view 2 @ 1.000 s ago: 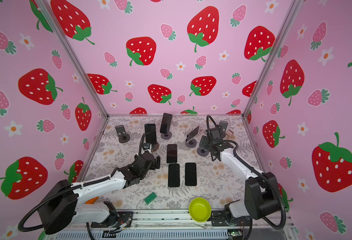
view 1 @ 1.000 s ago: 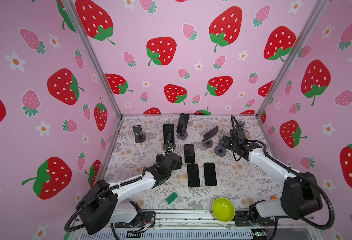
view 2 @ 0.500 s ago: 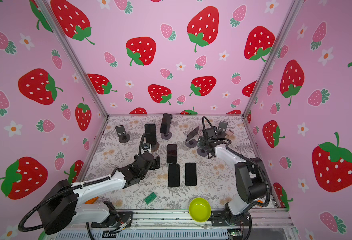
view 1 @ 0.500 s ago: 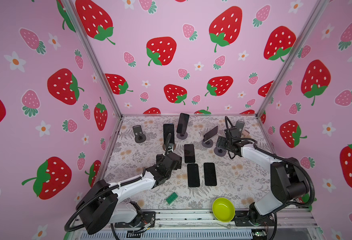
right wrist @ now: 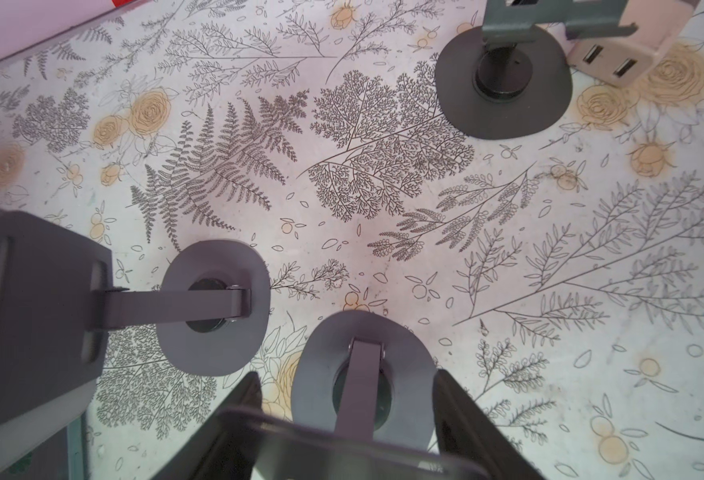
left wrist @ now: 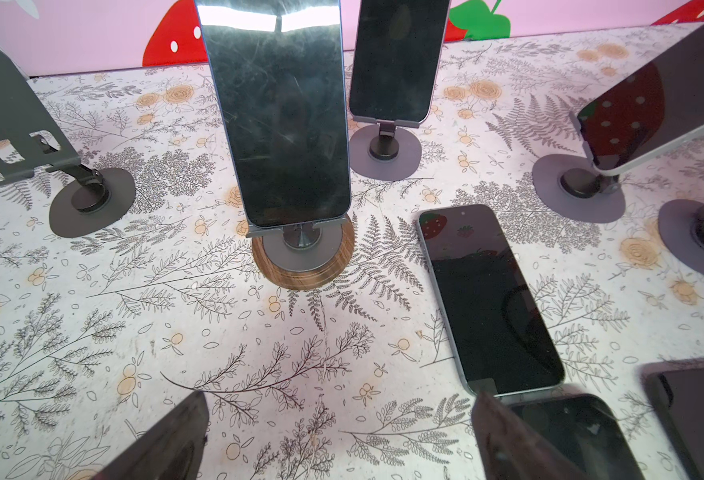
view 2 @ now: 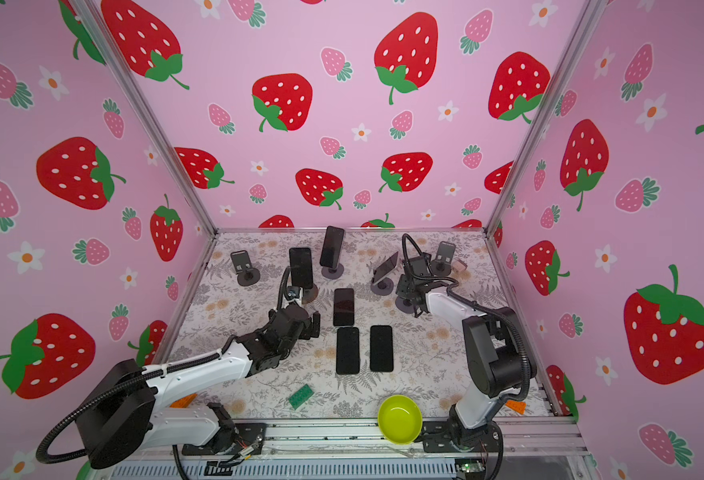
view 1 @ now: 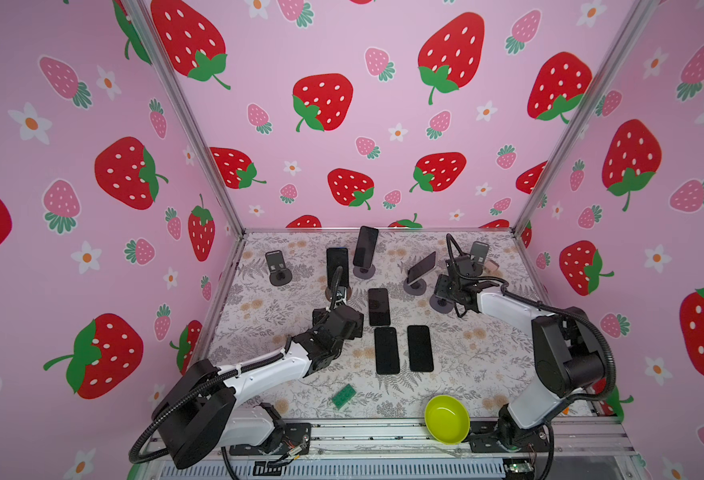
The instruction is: Remove the phone from the phone stand
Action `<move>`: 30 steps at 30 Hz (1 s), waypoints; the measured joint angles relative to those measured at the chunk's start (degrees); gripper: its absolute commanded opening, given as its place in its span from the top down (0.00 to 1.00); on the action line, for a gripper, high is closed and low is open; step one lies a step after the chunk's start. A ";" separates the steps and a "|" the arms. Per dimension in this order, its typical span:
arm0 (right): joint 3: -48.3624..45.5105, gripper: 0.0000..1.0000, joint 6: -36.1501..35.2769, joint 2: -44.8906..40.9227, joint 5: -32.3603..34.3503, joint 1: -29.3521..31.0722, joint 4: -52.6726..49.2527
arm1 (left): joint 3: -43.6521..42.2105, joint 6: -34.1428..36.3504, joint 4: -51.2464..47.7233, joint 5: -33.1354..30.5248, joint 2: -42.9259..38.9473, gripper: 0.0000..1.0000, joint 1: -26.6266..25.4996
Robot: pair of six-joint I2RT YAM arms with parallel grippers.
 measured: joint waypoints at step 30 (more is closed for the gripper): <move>28.35 0.43 -7.26 13.79 -1.36 -9.27 -3.06 | 0.00 0.09 0.11 0.44 0.11 0.01 0.00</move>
